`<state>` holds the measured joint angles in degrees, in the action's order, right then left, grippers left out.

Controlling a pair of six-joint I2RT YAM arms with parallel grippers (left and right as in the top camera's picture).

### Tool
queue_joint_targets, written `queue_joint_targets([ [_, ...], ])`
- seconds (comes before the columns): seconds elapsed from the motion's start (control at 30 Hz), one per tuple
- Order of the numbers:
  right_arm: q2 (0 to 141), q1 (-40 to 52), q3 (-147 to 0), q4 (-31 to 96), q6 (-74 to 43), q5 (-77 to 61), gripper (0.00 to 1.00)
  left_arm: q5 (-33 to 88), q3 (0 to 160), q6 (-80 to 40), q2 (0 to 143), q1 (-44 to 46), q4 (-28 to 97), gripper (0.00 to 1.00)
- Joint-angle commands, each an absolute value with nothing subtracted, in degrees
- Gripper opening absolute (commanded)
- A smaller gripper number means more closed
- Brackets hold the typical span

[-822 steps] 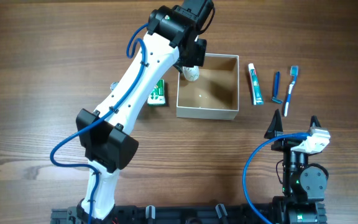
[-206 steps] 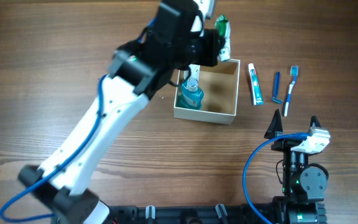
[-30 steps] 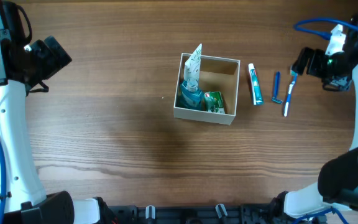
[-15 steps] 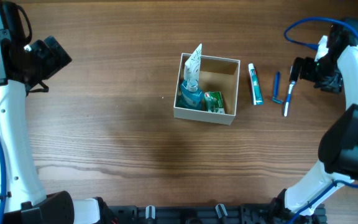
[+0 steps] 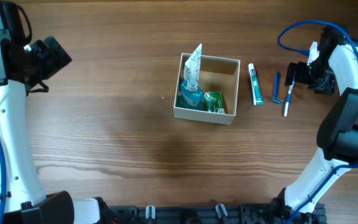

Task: Pack container
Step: 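Move the right gripper up over the blue toothbrush, then lower the right gripper and grasp the blue toothbrush handle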

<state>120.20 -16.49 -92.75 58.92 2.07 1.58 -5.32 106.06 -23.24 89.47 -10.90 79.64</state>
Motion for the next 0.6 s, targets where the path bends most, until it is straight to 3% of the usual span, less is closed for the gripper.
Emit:
queue_joint_targets([
  [0.0,122.6,-16.5,-93.3,58.6,4.6,2.8,0.99,-5.5,106.0,-23.2,89.6,-11.1,79.5,1.0],
  [0.57,126.2,-16.4,-93.3,57.7,6.0,4.5,0.98,-5.5,106.0,-23.2,89.6,-11.1,79.5,1.0],
])
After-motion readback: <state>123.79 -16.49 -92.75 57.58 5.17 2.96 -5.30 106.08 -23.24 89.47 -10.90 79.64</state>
